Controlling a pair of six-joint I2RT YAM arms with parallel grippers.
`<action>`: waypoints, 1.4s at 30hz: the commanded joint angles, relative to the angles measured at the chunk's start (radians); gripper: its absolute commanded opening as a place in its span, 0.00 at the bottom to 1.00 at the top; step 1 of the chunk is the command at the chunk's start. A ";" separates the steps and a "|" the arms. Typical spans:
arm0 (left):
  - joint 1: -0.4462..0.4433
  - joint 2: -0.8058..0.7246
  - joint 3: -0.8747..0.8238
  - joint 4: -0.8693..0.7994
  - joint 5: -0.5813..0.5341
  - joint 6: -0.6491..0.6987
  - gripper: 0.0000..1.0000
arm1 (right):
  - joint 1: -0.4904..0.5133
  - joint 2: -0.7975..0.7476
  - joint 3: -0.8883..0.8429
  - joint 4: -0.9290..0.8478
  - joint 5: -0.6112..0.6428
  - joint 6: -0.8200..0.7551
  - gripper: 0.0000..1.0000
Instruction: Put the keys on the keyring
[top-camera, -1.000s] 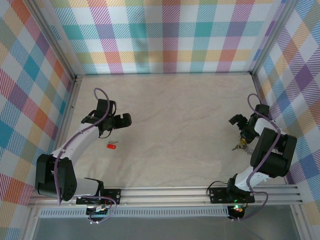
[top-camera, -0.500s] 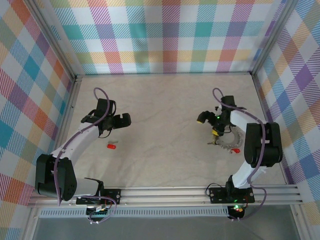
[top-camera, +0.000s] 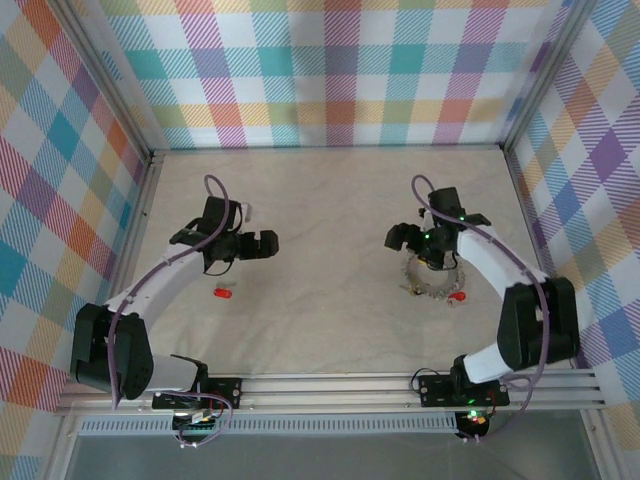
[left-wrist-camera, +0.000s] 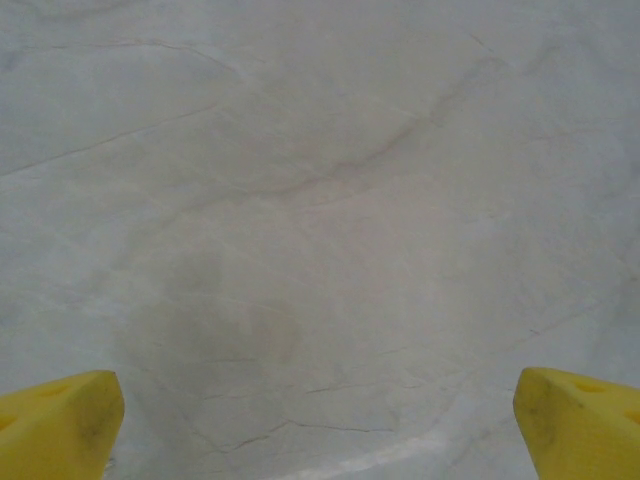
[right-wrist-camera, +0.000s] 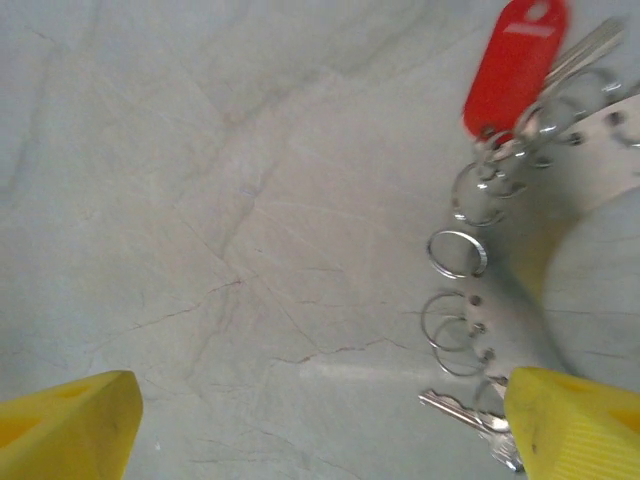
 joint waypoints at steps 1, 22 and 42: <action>-0.032 0.007 0.036 -0.006 0.086 0.018 1.00 | -0.042 -0.043 -0.060 -0.082 0.088 -0.017 0.90; -0.093 -0.037 0.030 -0.031 -0.058 0.061 1.00 | -0.003 0.266 0.001 -0.006 -0.119 -0.129 0.94; -0.105 -0.062 0.030 -0.044 -0.120 0.058 1.00 | 0.541 0.549 0.292 0.189 -0.342 0.184 0.92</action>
